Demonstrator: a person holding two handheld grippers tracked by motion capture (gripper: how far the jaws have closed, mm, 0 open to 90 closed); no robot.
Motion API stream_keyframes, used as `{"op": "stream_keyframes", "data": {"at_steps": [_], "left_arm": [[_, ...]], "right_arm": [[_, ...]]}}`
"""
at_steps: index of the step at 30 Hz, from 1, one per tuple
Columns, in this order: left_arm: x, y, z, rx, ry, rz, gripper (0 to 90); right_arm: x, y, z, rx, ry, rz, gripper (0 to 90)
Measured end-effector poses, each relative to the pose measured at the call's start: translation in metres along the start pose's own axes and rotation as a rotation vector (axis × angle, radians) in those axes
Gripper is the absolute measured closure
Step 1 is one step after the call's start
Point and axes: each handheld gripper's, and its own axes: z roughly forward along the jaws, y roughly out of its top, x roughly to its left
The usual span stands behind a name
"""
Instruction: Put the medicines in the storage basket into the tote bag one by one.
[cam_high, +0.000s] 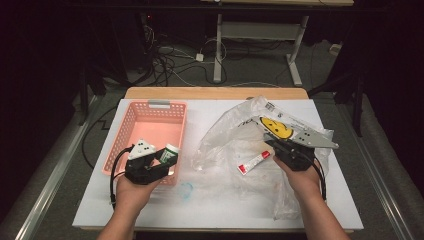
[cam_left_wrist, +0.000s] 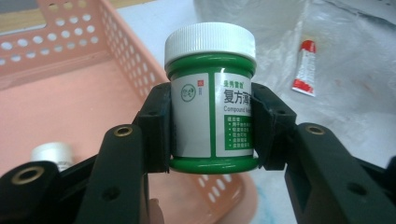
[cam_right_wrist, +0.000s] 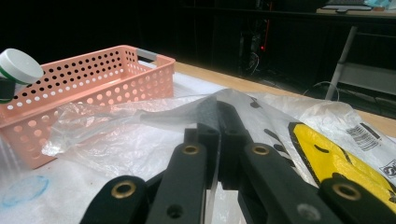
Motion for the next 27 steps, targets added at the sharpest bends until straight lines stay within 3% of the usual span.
{"op": "stream_keyframes", "data": {"at_steps": [13,27], "left_arm": [[-0.029,0.005,0.005,-0.012,-0.071,0.052,53.6],[-0.056,0.003,0.021,0.008,-0.141,0.111,53.6]], "right_arm": [[0.000,0.000,0.000,0.001,0.000,0.004,90.0],[0.000,0.000,-0.001,-0.001,0.001,0.005,90.0]]}}
